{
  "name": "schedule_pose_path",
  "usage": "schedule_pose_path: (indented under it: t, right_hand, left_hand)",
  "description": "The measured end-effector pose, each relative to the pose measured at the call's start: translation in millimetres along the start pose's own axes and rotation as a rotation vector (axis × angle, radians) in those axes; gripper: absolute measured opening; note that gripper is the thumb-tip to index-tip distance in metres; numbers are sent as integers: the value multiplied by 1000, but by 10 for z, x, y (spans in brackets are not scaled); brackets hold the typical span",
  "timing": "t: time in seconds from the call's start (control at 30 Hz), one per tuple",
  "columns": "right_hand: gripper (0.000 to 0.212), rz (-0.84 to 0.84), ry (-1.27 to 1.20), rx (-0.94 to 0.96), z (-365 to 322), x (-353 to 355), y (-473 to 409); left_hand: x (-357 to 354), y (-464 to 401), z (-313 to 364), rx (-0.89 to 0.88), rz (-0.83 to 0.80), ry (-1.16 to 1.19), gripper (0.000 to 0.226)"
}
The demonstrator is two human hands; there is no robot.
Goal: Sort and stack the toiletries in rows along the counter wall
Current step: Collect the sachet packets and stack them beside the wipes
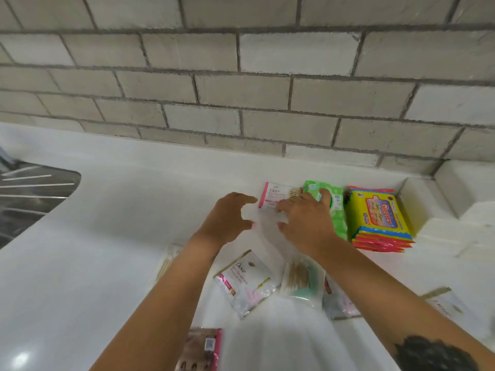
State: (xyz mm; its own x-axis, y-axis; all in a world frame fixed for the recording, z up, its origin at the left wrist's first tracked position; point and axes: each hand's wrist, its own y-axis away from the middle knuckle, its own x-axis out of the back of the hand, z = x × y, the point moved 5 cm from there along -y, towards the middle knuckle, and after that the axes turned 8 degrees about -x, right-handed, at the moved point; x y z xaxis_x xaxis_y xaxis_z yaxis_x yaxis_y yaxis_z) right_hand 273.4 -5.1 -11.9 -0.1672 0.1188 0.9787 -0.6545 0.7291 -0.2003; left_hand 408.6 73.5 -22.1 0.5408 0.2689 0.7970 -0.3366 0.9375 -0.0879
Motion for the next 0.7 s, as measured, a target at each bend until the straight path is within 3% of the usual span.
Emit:
schedule_pose_path:
  t: [0.17, 0.4, 0.57, 0.7]
  right_hand:
    - [28, -53, -179, 10, -242, 91, 528]
    - [23, -181, -450, 65, -674, -2, 1164]
    - [28, -338, -536, 124, -929, -143, 1453]
    - [25, -347, -526, 117, -980, -156, 1537]
  left_hand:
    - [197, 708, -57, 140, 19, 76, 57]
    - [196, 1654, -368, 323, -101, -22, 41]
    - [55, 2051, -447, 410, -309, -164, 57]
    - [-13, 2109, -411, 382, -314, -303, 62]
